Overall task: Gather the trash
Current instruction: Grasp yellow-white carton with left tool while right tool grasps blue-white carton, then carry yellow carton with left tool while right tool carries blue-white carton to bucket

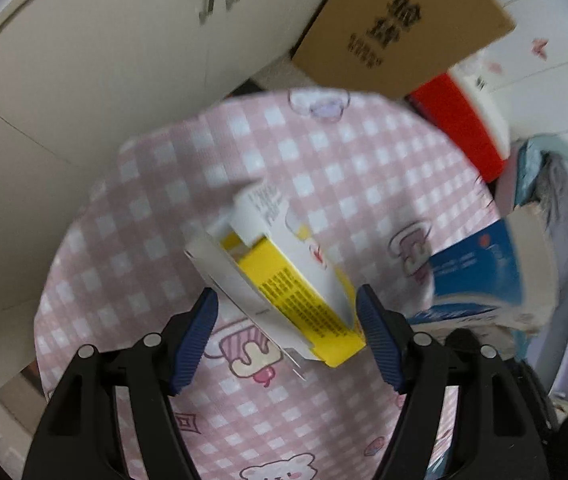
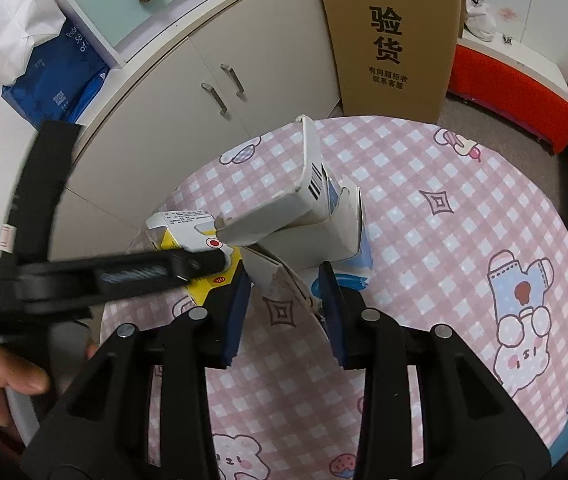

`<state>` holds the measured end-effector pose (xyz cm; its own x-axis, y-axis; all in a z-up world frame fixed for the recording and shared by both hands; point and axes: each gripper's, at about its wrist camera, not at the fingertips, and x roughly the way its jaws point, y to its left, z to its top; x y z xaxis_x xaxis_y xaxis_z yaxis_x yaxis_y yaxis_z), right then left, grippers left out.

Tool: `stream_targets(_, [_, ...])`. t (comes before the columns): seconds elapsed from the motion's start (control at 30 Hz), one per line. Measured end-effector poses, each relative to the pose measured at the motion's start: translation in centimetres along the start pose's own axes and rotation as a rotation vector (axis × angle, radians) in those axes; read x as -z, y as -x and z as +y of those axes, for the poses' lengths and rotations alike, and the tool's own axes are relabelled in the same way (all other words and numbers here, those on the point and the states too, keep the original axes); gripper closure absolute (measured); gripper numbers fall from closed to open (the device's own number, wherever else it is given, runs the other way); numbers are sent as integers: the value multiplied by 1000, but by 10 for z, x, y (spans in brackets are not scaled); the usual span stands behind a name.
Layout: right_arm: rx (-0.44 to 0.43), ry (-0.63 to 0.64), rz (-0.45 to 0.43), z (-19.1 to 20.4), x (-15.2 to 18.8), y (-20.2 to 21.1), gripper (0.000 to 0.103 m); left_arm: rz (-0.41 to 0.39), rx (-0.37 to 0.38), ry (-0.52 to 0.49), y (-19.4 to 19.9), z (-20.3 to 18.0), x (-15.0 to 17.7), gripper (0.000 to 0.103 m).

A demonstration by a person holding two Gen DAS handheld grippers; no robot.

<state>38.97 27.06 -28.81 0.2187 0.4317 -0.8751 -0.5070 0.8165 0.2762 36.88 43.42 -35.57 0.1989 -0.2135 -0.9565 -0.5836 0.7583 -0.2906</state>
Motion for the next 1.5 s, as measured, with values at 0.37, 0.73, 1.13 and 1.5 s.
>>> stream_targets(0.37, [-5, 11, 6, 6, 0, 5, 69, -72, 99, -53, 20, 0, 18, 63])
stream_targets(0.73, [-50, 2, -49, -8, 21, 54, 71, -147, 113, -143, 63, -32, 54, 64])
stream_targets(1.13, [-113, -13, -130, -77, 58, 137, 71, -231, 105, -236, 95, -119, 126, 64])
stream_targets(1.5, [-59, -113, -250, -214, 109, 239, 71, -254, 140, -385, 95, -259, 209, 64])
